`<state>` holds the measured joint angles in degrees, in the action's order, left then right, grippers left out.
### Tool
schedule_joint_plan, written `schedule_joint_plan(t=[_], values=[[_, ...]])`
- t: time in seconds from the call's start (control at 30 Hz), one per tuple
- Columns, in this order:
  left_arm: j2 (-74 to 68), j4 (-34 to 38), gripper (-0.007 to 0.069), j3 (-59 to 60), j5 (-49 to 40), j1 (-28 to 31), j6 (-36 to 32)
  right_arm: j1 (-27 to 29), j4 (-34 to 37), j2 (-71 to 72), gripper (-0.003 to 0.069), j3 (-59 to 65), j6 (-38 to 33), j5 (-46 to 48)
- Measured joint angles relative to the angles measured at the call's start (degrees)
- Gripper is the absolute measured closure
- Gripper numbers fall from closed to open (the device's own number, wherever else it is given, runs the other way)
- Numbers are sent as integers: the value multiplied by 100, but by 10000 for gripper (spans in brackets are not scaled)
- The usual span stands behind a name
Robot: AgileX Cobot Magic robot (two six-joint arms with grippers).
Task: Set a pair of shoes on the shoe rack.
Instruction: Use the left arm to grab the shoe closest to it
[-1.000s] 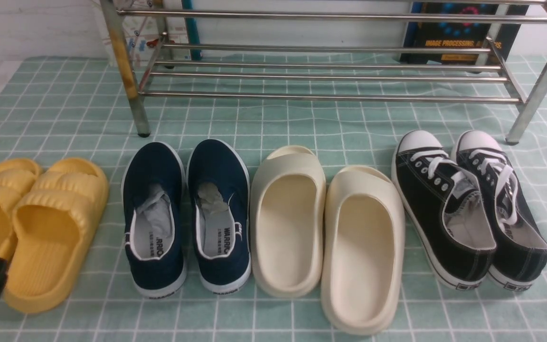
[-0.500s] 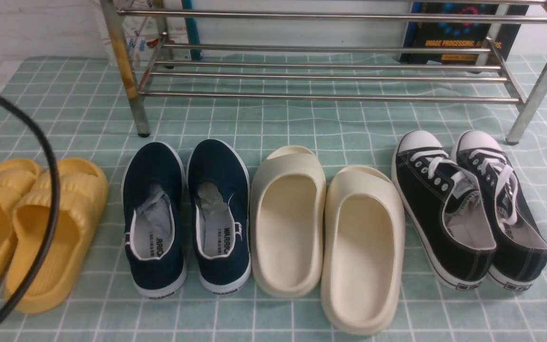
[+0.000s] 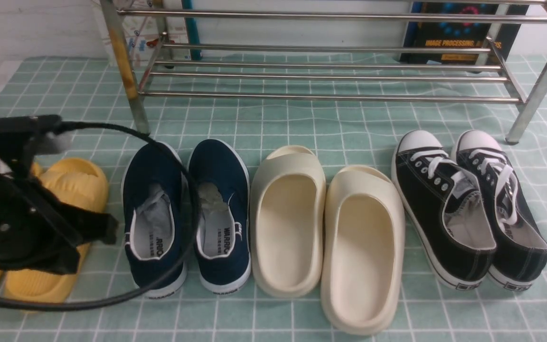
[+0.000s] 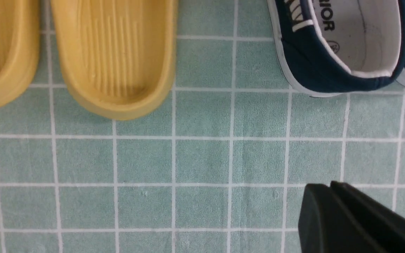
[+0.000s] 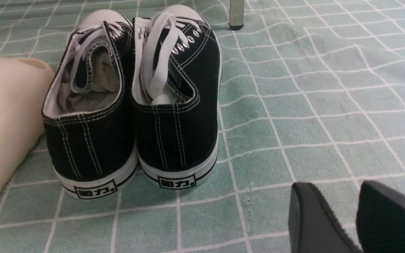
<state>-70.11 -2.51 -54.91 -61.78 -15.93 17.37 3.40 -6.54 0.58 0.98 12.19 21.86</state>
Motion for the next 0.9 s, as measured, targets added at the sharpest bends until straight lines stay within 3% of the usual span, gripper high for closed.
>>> schedule_joint_plan(t=[0.13, 0.17, 0.27, 0.3, 0.33, 0.47, 0.6, 0.73, 0.9], values=[[-508, -411, 433, -311, 89, -312, 678, 0, 0, 0, 419, 0, 0, 0], [-776, -499, 347, -504, 170, -350, 907, 0, 0, 0, 419, 0, 0, 0], [-1295, -584, 224, -734, 277, -361, 1173, 0, 0, 0, 419, 0, 0, 0], [-1332, -583, 217, -745, 292, -361, 1184, 0, 0, 0, 419, 0, 0, 0], [-1646, -590, 161, -818, 373, -361, 1274, 0, 0, 0, 419, 0, 0, 0], [-2251, -644, 112, -845, 701, -361, 1601, 0, 0, 0, 419, 0, 0, 0], [-2718, -762, 110, -845, 1015, -361, 1978, 0, 0, 0, 419, 0, 0, 0], [-3001, -790, 158, -845, 1221, -361, 2128, 0, 0, 0, 419, 0, 2, 0], [-3053, -858, 367, -852, 1261, -361, 2153, 0, 0, 0, 419, 0, 6, 0]])
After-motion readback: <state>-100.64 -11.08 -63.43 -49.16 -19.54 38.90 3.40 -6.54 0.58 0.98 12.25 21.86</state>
